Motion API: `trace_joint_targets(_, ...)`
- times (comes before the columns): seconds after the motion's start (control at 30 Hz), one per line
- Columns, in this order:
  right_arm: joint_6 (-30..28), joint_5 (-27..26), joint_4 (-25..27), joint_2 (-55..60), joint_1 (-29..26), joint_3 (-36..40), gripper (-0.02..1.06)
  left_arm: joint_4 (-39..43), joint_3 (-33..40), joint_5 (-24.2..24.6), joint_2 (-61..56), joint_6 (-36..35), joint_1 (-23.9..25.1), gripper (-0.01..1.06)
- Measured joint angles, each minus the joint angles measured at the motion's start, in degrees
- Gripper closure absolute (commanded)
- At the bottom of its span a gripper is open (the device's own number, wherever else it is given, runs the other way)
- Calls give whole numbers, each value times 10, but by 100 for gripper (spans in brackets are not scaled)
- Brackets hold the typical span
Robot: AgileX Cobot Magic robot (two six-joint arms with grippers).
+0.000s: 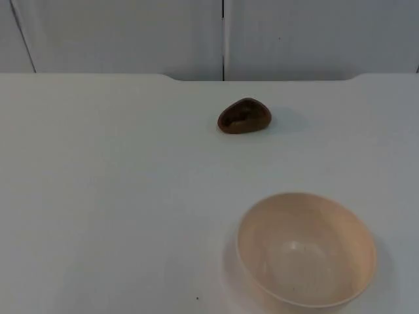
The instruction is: Pick up the bowl with the left hand and pour the coffee beans from the cup into the bowl with the right hand.
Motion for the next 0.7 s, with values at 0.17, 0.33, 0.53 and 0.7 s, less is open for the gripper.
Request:
trace_joint_targets(0.17,0,0,0,0,0,0,-1,-1,-23,-3,3,0,0,0)
trace_joint_targets(0.33,0,0,0,0,0,0,-1,-6,-56,-3,45,0,0,0)
trace_joint_targets(0.53,0,0,0,0,0,0,-1,-27,-94,-6,80,0,0,0)
trace_joint_targets(0.7,0,0,0,0,0,0,-1,-41,-115,-7,96,0,0,0)
